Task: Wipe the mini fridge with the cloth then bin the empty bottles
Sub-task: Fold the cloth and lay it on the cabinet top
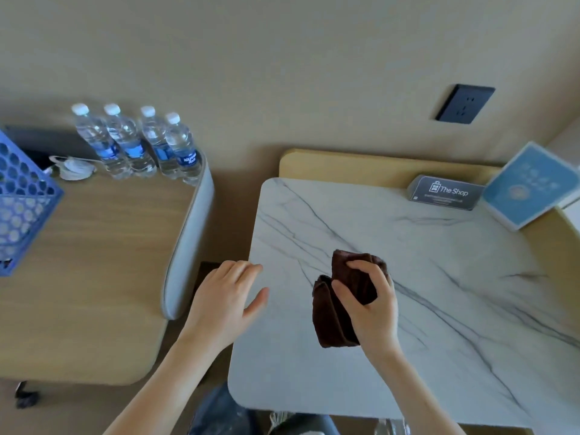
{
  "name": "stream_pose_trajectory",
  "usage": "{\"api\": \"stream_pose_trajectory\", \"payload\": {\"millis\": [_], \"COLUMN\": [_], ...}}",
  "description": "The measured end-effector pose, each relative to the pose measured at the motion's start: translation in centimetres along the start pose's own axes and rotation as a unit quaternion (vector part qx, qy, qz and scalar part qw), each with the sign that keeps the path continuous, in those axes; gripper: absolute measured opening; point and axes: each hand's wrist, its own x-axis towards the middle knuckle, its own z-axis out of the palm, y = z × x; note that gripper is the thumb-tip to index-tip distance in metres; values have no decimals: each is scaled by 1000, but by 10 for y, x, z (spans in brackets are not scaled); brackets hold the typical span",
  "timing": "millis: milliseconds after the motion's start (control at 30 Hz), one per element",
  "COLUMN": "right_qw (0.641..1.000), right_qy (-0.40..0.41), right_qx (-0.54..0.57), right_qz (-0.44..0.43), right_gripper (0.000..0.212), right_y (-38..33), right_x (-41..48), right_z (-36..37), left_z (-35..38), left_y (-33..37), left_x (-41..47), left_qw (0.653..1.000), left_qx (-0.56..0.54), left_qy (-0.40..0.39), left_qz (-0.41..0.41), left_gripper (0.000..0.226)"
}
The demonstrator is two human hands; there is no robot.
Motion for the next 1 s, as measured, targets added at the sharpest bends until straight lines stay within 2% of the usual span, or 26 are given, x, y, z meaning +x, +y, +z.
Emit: {"api": "stream_pose_trajectory", "payload": {"millis": [333, 567, 667, 733, 867, 1000], "right_qw": [1000, 994, 983, 976, 982, 982], "right_qy": [-18, -65, -101, -121, -74, -44], "right_qx": [12, -44, -85, -107, -56, 1], "right_qz": [4, 79, 125, 145, 167, 184], "right_gripper": [33, 28, 25, 31, 43, 50], "right_y": [-4, 43, 70, 83, 90, 89], "right_x": [114, 176, 181, 183, 177, 167], "right_z": [50, 105, 114, 112, 98, 88], "left_z": [31, 75, 98, 114, 138, 154], "left_y": [-31, -51, -50, -44, -24, -1], "left_x": [102, 146, 148, 147, 145, 146], "left_qw": [997, 995, 992, 989, 980, 982], "left_qx": [-39, -70, -86, -94, -120, -106], "left_qy": [-30, -58, -90, -115, -157, -148], "left_qz": [53, 40, 34, 23, -19, -46], "left_gripper": [44, 40, 46, 50, 63, 70]}}
